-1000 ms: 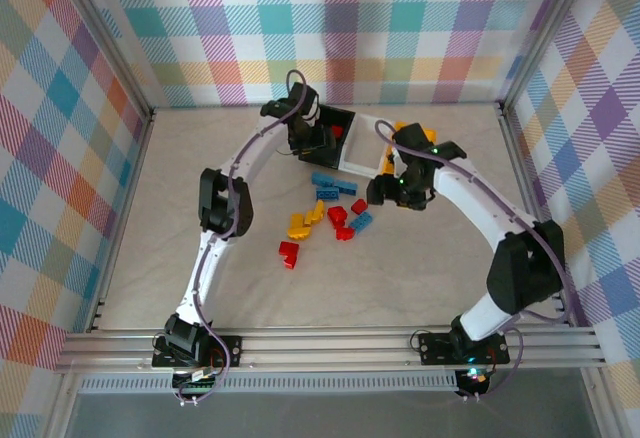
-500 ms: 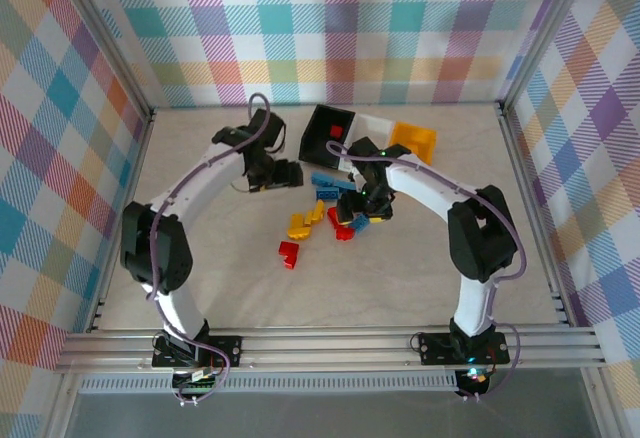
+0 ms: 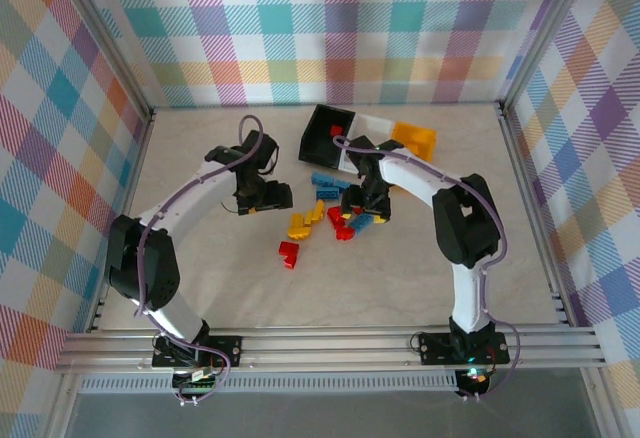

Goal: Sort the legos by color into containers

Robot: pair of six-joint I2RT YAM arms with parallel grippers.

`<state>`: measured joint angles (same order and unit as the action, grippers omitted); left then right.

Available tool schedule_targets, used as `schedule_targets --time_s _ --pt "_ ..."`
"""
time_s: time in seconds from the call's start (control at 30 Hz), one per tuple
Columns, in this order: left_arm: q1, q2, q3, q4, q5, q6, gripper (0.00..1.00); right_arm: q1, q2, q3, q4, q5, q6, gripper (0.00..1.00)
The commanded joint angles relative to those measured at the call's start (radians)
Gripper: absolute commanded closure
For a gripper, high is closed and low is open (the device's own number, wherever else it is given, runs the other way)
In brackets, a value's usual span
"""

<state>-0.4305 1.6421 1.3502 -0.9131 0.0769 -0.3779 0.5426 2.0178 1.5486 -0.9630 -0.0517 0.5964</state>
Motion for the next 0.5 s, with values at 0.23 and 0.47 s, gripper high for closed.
schedule_targets --time_s 0.23,0.47 --pt "-0.01 -0.065 -0.066 -0.038 0.006 0.0 0.22 -0.009 0.062 0.033 -0.024 0.078 0.165 0.25" --pt "-0.01 -0.077 -0.079 -0.046 0.002 0.013 0.22 -0.009 0.092 0.017 -0.024 0.09 0.163 0.28"
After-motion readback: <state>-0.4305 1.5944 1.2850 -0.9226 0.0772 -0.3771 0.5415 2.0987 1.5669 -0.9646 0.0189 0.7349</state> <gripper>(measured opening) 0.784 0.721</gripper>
